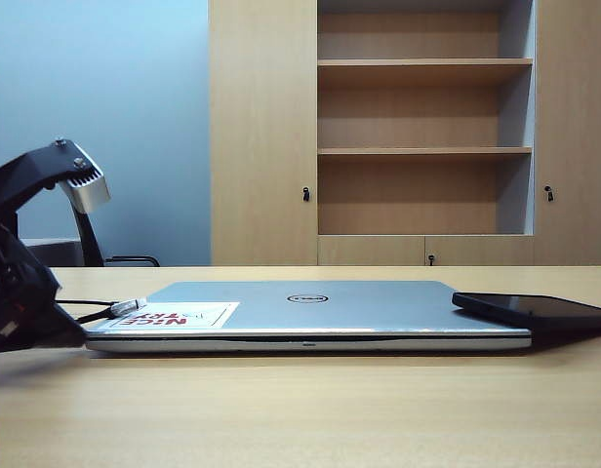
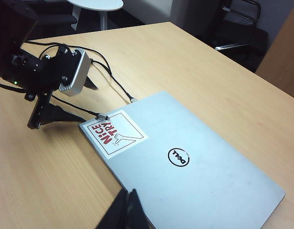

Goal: Pick up the charging cable and the phone, plug the charging cable into the charging port on the phone, and finally place them back on the table.

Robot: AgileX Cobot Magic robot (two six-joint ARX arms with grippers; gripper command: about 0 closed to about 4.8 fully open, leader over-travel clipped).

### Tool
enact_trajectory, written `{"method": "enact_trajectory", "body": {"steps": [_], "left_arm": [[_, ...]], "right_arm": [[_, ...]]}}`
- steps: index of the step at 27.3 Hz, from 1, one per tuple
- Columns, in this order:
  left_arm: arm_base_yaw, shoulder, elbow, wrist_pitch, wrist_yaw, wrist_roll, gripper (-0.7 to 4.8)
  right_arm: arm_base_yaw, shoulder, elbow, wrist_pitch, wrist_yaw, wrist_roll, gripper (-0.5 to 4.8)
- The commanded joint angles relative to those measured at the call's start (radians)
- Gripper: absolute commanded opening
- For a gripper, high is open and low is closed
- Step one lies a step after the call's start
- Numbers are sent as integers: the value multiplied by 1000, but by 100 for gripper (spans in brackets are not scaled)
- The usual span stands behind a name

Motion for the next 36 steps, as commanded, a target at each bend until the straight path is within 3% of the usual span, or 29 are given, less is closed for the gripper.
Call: {"method": "enact_trajectory", "body": {"steps": [1, 16, 31, 34, 36], "left_arm": [[0, 27, 1, 62, 3, 2, 408], [0, 105, 2, 172, 4, 3, 407], [0, 106, 2, 175, 4, 29, 403], [0, 106, 2, 175, 4, 27, 359], [-1, 106, 2, 174, 4, 25, 359]], "right_arm": [[0, -4, 5, 24, 1, 1, -9], [0, -4, 5, 24, 19, 1, -8], [0, -4, 5, 24, 19, 1, -9], [0, -4, 5, 24, 19, 1, -8], [0, -4, 5, 24, 19, 1, -8]]}}
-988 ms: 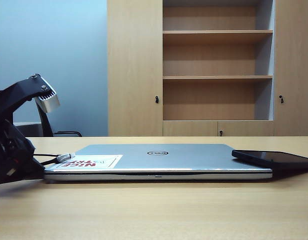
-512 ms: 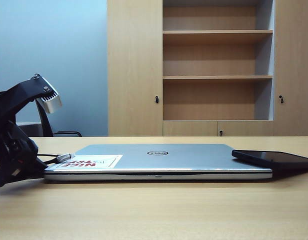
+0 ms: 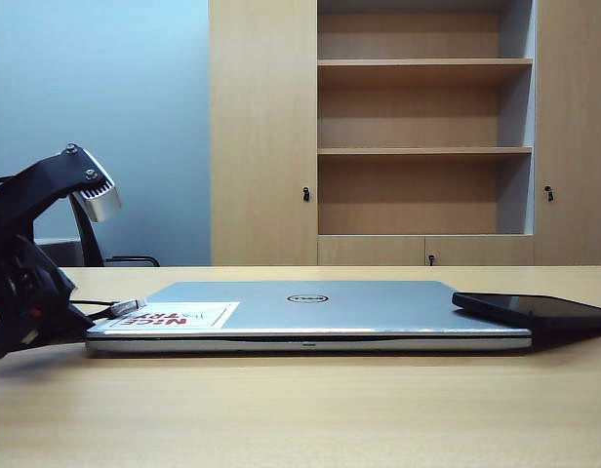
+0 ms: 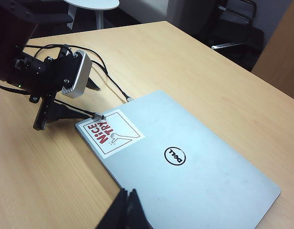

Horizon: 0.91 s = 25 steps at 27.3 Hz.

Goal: Pick up the charging cable and the phone, plug the charging cable into the charging port on the phone, and finally place them back on the table.

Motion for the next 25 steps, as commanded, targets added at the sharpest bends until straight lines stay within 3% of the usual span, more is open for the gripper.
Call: {"method": "enact_trajectory", "body": {"steps": [1, 22, 23, 25], "left_arm": [[-2, 0, 1, 14, 3, 0, 359], [-11, 74, 2, 80, 3, -5, 354], [-11, 74, 2, 80, 3, -8, 327], [-11, 74, 2, 80, 3, -8, 210]], "right_arm": [[0, -4, 5, 24, 4, 1, -9], [0, -4, 5, 24, 5, 1, -9], [0, -4, 5, 24, 5, 1, -9], [0, -4, 5, 24, 5, 1, -9]]}}
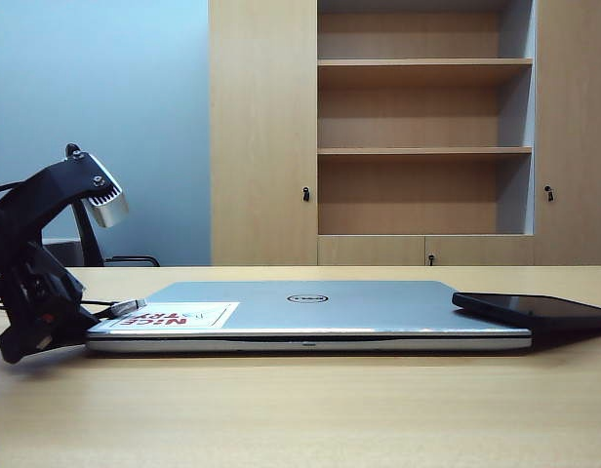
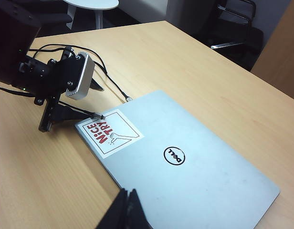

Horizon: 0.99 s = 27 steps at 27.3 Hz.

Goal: Pick up the charging cable and the phone, plug the charging cable into the charging port on the phone, and finally place them back on the table.

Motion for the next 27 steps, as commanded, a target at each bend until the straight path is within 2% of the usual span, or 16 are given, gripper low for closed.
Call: {"method": "enact_trajectory", "body": {"steps": [1, 2, 3, 9, 11, 22, 24, 27], "left_arm": [[0, 2, 0, -16, 4, -6, 124], [0, 2, 0, -16, 4, -11, 8], [0, 2, 0, -16, 4, -25, -4], [-1, 2, 5, -13, 4, -70, -6], [-1, -9, 6, 16, 4, -114, -6], [-8, -204, 18, -19, 4, -513, -6], [-13, -242, 18, -41, 4, -610, -6], [-14, -290, 18, -76, 4, -709, -6]], "right_arm": [[0, -4, 5, 24, 2, 1, -8], [0, -4, 5, 24, 2, 1, -8], [0, -4, 5, 24, 2, 1, -9], [0, -4, 5, 24, 5, 1, -8], [0, -4, 5, 24, 22, 1, -8], [-1, -3, 5, 53, 30, 13, -8], [-2, -3, 5, 56, 50, 54, -8], [-2, -3, 5, 70, 90, 125, -8]]}}
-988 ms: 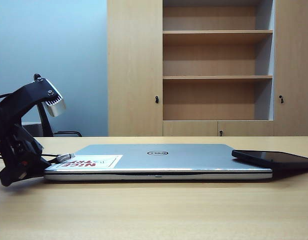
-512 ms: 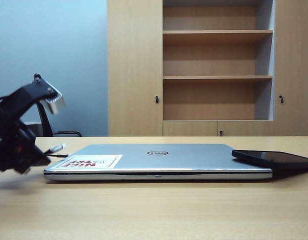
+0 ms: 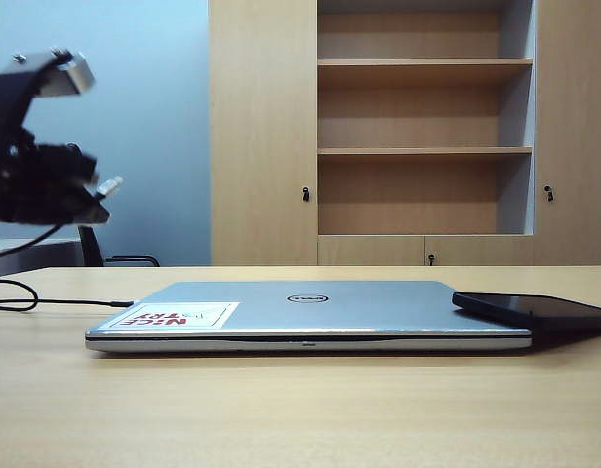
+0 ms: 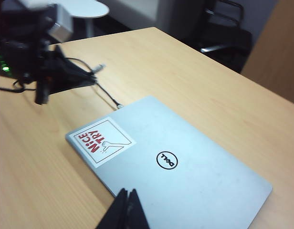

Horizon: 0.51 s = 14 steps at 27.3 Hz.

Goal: Pick up the charging cable and the phone, plug the charging cable into the charging port on the phone, and finally place them back on the table.

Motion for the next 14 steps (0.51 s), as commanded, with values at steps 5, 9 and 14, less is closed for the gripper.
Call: {"method": "enact_trajectory", "body": {"steps": [5, 9, 14], "left_arm": [[-36, -111, 2, -90, 3, -164, -6], [-108, -166, 2, -119, 4, -165, -6], [-223, -210, 1, -137, 3, -173, -6]], "right_arm": [[-5, -4, 5, 69, 53, 98, -8], [-14, -4, 5, 77, 53, 156, -8], [-117, -4, 5, 74, 41, 238, -6]]}}
